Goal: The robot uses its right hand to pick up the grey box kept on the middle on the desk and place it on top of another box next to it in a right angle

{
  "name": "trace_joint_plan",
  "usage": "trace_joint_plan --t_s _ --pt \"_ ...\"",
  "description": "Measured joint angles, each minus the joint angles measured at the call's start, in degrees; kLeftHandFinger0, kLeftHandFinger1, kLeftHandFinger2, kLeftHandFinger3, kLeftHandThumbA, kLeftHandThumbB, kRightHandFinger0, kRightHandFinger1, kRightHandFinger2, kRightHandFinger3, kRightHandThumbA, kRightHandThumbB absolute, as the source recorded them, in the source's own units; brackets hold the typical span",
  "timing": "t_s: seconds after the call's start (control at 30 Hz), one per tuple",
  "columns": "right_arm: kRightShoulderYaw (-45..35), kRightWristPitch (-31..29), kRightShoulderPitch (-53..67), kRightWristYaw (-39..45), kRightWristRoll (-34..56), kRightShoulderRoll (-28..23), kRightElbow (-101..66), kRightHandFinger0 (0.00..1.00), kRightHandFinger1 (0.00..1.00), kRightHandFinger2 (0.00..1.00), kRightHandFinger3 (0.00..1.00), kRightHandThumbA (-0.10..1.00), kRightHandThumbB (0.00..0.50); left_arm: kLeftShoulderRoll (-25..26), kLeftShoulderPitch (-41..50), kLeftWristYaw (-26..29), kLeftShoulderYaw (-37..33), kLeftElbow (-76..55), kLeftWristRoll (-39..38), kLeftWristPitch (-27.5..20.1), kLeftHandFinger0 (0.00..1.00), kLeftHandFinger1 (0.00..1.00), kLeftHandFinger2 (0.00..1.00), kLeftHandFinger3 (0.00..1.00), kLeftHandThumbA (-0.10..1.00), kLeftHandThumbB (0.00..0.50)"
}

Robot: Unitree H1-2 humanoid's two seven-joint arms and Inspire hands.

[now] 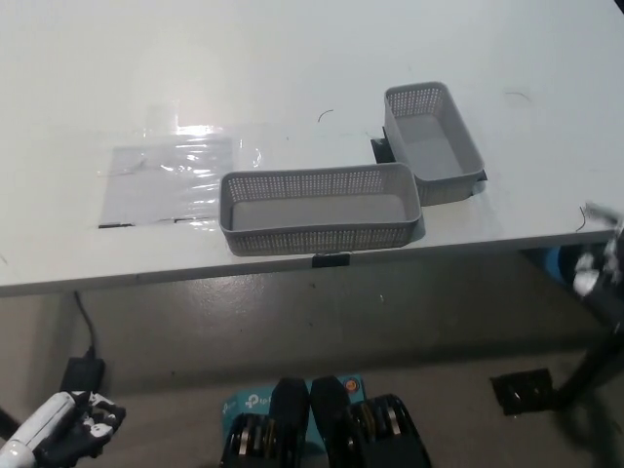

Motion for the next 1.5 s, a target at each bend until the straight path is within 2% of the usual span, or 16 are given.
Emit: trace_joint_plan --t_s 0.07,0.13,0.17,0.23,0.27,0.3,0.33,0.37,0.43,0.47,0.53,0.57,0.8,1.03,1.23,1.5 --pt "0.02 1.03 -3.08 0.9 0.13 -1.32 -1.4 0.06 0.17 0.42 0.72 0.1 0.246 0.0 -0.21 -0.02 -0.03 0.0 0.11 0.24 0.2 0.15 0.24 0.53 0.58 0.128" --pt "0.61 1.95 -6.06 1.95 0.11 -2.21 -1.64 0.02 0.11 0.36 0.73 0.08 0.269 0.01 -0.42 -0.17 -0.02 0.0 0.26 0.5 0.16 0.12 0.22 0.51 0.56 0.129" --pt "1.08 2.38 -7.44 2.52 0.09 -2.57 -1.64 0.05 0.14 0.37 0.75 0.07 0.287 0.0 -0.55 -0.3 -0.02 0.02 0.28 0.5 0.15 0.12 0.21 0.51 0.56 0.132" --pt "2.54 3.33 -10.32 3.93 0.06 -3.35 -1.57 0.32 0.41 0.59 0.9 0.16 0.292 0.0 -0.78 -0.58 -0.01 0.01 0.32 0.5 0.14 0.11 0.2 0.51 0.56 0.143" --pt "3.54 3.73 -11.52 4.8 0.02 -3.96 -1.42 0.61 0.68 0.76 0.99 0.23 0.299 0.0 -0.87 -0.68 0.0 0.02 0.32 0.5 0.13 0.1 0.19 0.51 0.57 0.139" --pt "4.64 4.35 -12.51 5.73 -0.11 -4.63 -1.23 0.74 0.78 0.83 1.0 0.25 0.295 0.0 -0.93 -0.8 0.02 0.02 0.32 0.5 0.13 0.1 0.19 0.51 0.57 0.14" --pt "6.5 4.99 -13.81 7.26 -0.48 -5.87 -0.75 0.95 0.96 0.91 1.0 0.29 0.322 0.0 -1.0 -0.9 0.05 0.02 0.31 0.5 0.14 0.11 0.19 0.52 0.57 0.142" --pt "7.91 5.31 -14.86 8.14 -0.8 -6.96 -0.18 0.98 0.97 0.92 1.0 0.27 0.326 0.0 -1.04 -0.98 0.07 0.02 0.31 0.5 0.15 0.11 0.2 0.53 0.58 0.143" --pt "10.71 5.62 -18.05 10.33 -1.45 -9.16 3.0 0.96 0.93 0.91 1.0 0.22 0.331 0.01 -1.1 -1.21 0.11 0.02 0.38 0.53 0.15 0.12 0.2 0.54 0.58 0.134" --pt "11.64 5.61 -19.52 11.01 -1.77 -9.8 5.24 0.87 0.87 0.91 1.0 0.2 0.33 0.02 -1.12 -1.29 0.12 0.01 0.44 0.56 0.16 0.13 0.22 0.55 0.58 0.132" --pt "13.63 5.56 -22.58 12.51 -2.58 -10.95 9.53 0.83 0.89 0.94 1.0 0.23 0.327 0.02 -1.11 -1.46 0.14 -0.03 0.57 0.59 0.14 0.11 0.2 0.53 0.57 0.141" --pt "14.65 5.55 -23.77 13.13 -2.93 -11.38 11.23 1.0 1.0 1.0 1.0 0.28 0.342 0.02 -1.11 -1.56 0.14 -0.03 0.62 0.59 0.14 0.11 0.2 0.53 0.57 0.137" --pt "24.31 5.67 -29.42 19.05 -6.79 -12.46 17.07 1.0 1.0 1.0 1.0 0.3 0.305 0.03 -1.16 -1.92 0.12 0.0 1.24 0.6 0.15 0.11 0.21 0.54 0.57 0.134" --pt "31.17 6.05 -34.46 23.21 -11.79 -12.41 21.35 1.0 1.0 1.0 1.0 0.38 0.38 0.03 -1.31 -1.96 0.27 -0.03 1.53 0.75 0.14 0.11 0.2 0.55 0.57 0.13" --pt "33.56 5.87 -35.88 23.99 -15.37 -10.86 24.58 1.0 1.0 1.0 1.0 0.39 0.39 0.04 -1.76 -2.26 0.26 -0.03 1.86 1.0 0.19 0.14 0.23 0.53 0.6 0.148" --pt "36.11 4.34 -35.7 25.02 -17.7 -9.04 28.94 1.0 1.0 1.0 1.0 0.29 0.341 0.34 -3.09 -3.39 0.26 -0.32 2.17 1.3 0.17 0.13 0.23 0.57 0.6 0.13"
